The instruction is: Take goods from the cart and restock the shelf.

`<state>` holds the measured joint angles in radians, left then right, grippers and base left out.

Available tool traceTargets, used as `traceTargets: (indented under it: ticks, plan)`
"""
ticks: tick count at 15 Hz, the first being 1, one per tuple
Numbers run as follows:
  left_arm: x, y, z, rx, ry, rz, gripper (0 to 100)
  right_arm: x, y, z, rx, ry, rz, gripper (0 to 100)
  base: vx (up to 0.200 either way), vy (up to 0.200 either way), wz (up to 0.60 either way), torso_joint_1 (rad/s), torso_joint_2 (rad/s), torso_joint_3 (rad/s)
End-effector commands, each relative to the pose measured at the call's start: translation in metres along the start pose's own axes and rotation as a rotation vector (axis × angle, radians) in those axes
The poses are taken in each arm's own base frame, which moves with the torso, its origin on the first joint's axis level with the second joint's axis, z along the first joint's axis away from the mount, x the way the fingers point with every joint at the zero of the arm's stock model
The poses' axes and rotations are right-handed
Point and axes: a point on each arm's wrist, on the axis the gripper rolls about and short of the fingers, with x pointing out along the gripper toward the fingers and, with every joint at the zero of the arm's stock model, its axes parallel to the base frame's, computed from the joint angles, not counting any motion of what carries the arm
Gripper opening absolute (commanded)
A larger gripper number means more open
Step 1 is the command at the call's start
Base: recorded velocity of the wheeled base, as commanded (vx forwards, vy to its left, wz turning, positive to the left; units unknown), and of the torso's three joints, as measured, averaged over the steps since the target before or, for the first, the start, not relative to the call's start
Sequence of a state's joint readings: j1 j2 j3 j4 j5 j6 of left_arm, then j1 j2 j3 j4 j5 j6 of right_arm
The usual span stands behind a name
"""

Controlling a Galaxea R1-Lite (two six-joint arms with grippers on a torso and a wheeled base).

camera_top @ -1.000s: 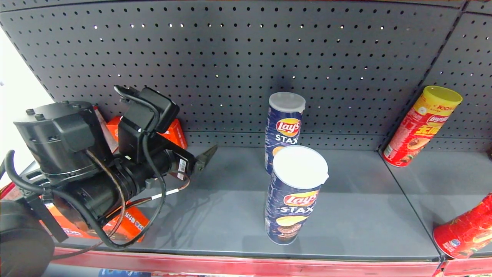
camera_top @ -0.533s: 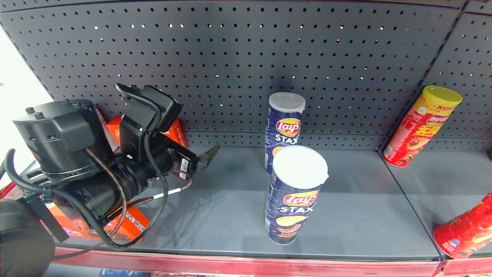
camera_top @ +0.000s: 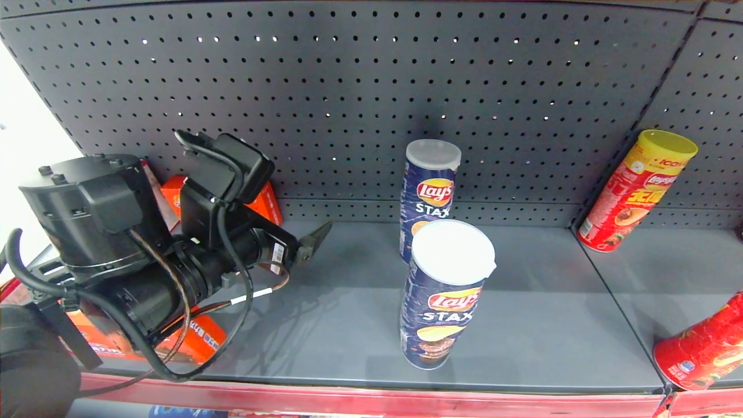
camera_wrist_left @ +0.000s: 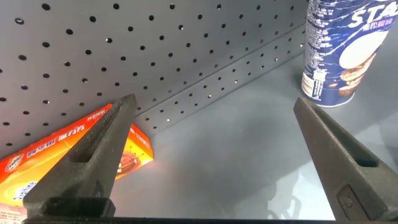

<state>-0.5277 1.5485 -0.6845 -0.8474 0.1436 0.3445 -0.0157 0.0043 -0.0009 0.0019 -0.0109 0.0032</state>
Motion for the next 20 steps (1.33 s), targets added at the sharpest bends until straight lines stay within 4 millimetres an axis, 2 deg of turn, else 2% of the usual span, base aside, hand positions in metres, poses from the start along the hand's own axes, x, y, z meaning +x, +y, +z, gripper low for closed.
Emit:
traceTargets:
  ticks: [1, 5, 7, 9, 11, 14, 15, 16, 17, 18, 20]
  plan:
    - [-0.007, 0.003, 0.005, -0.004, -0.022, 0.009, 100, 0.0, 0.0, 0.0, 0.0, -0.004, 0.001, 100, 0.0, 0.0, 0.0, 0.0, 0.0, 0.0]
    - [-0.045, 0.008, 0.018, -0.014, -0.098, 0.001, 100, 0.0, 0.0, 0.0, 0.0, -0.004, 0.001, 100, 0.0, 0.0, 0.0, 0.0, 0.0, 0.0]
    - [-0.077, 0.01, 0.021, -0.02, -0.146, -0.035, 100, 0.0, 0.0, 0.0, 0.0, -0.004, 0.001, 100, 0.0, 0.0, 0.0, 0.0, 0.0, 0.0]
    - [-0.108, 0.018, 0.012, -0.027, -0.139, -0.015, 100, 0.0, 0.0, 0.0, 0.0, -0.004, 0.001, 100, 0.0, 0.0, 0.0, 0.0, 0.0, 0.0]
    - [-0.154, 0.017, -0.011, -0.067, -0.158, -0.008, 100, 0.0, 0.0, 0.0, 0.0, -0.004, 0.001, 100, 0.0, 0.0, 0.0, 0.0, 0.0, 0.0]
    - [-0.205, 0.019, -0.031, -0.066, -0.209, 0.019, 100, 0.0, 0.0, 0.0, 0.0, -0.004, 0.001, 100, 0.0, 0.0, 0.0, 0.0, 0.0, 0.0]
    - [-0.232, 0.019, -0.053, -0.056, -0.201, 0.121, 100, 0.0, 0.0, 0.0, 0.0, -0.004, 0.001, 100, 0.0, 0.0, 0.0, 0.0, 0.0, 0.0]
    - [-0.25, 0.013, -0.072, -0.055, -0.207, 0.175, 100, 0.0, 0.0, 0.0, 0.0, -0.004, 0.001, 100, 0.0, 0.0, 0.0, 0.0, 0.0, 0.0]
    - [-0.26, 0.004, -0.092, -0.075, -0.206, 0.202, 100, 0.0, 0.0, 0.0, 0.0, -0.004, 0.001, 100, 0.0, 0.0, 0.0, 0.0, 0.0, 0.0]
    - [-0.267, 0.0, -0.097, -0.1, -0.207, 0.226, 100, 0.0, 0.0, 0.0, 0.0, -0.004, 0.001, 100, 0.0, 0.0, 0.0, 0.0, 0.0, 0.0]
    - [-0.279, -0.018, -0.125, -0.126, -0.063, 0.254, 100, 0.0, 0.0, 0.0, 0.0, -0.004, 0.001, 100, 0.0, 0.0, 0.0, 0.0, 0.0, 0.0]
